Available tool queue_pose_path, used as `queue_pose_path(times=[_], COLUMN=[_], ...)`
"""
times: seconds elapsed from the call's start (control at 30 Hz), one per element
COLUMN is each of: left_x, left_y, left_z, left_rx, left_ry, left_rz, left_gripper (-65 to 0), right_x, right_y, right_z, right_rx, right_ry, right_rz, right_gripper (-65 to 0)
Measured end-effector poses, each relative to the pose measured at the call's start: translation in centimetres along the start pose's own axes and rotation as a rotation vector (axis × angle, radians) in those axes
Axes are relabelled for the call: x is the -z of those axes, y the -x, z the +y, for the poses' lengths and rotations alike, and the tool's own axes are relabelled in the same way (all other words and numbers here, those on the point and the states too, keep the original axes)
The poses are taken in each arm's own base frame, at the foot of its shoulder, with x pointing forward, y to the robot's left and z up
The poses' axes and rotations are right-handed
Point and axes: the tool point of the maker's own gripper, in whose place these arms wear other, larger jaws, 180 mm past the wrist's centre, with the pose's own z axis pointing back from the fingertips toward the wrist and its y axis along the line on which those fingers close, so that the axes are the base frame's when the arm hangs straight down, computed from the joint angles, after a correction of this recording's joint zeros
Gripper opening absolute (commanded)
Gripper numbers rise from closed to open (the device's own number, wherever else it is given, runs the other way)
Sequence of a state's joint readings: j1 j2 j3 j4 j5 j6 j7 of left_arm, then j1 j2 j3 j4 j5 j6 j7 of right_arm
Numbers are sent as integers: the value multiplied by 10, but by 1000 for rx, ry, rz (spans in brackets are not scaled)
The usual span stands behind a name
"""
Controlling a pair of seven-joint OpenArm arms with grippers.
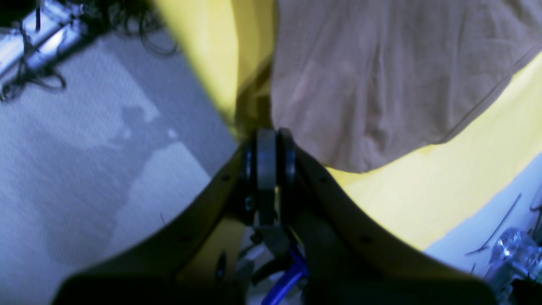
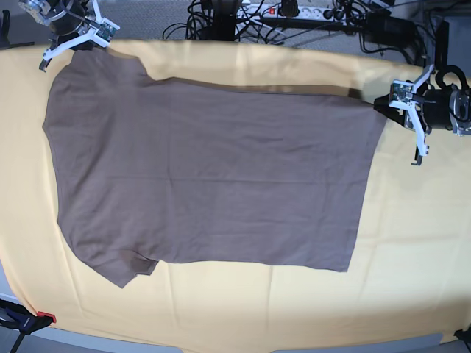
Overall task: Fold the T-shirt properly
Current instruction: 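Pull the grasped shirt edge with both grippers to straighten it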
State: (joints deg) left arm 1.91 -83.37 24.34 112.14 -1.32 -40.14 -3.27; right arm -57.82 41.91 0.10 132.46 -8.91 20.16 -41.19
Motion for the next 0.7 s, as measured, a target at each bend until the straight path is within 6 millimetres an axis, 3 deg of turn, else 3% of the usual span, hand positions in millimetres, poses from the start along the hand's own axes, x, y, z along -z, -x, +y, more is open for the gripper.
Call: queue_pose_path(times=[0.33,0.5,0.7], left_x=[4,3,13], left_y=[-12,-13,-28], left_z=[-5,-5,20], left_rx=[-29,-28,-10], left_ry=[11,10,-76], left_rz=[-65,-66,-115], left_gripper=[-650,-650,-650], right_x=[-1,3,4], right_y=[-4,-17,-58], right_z=[0,-33,-60], right_rx=[7,38,42], right_ry=[4,115,162], right_rz=[-26,-68,-264], right_gripper=[-650,-650,-650])
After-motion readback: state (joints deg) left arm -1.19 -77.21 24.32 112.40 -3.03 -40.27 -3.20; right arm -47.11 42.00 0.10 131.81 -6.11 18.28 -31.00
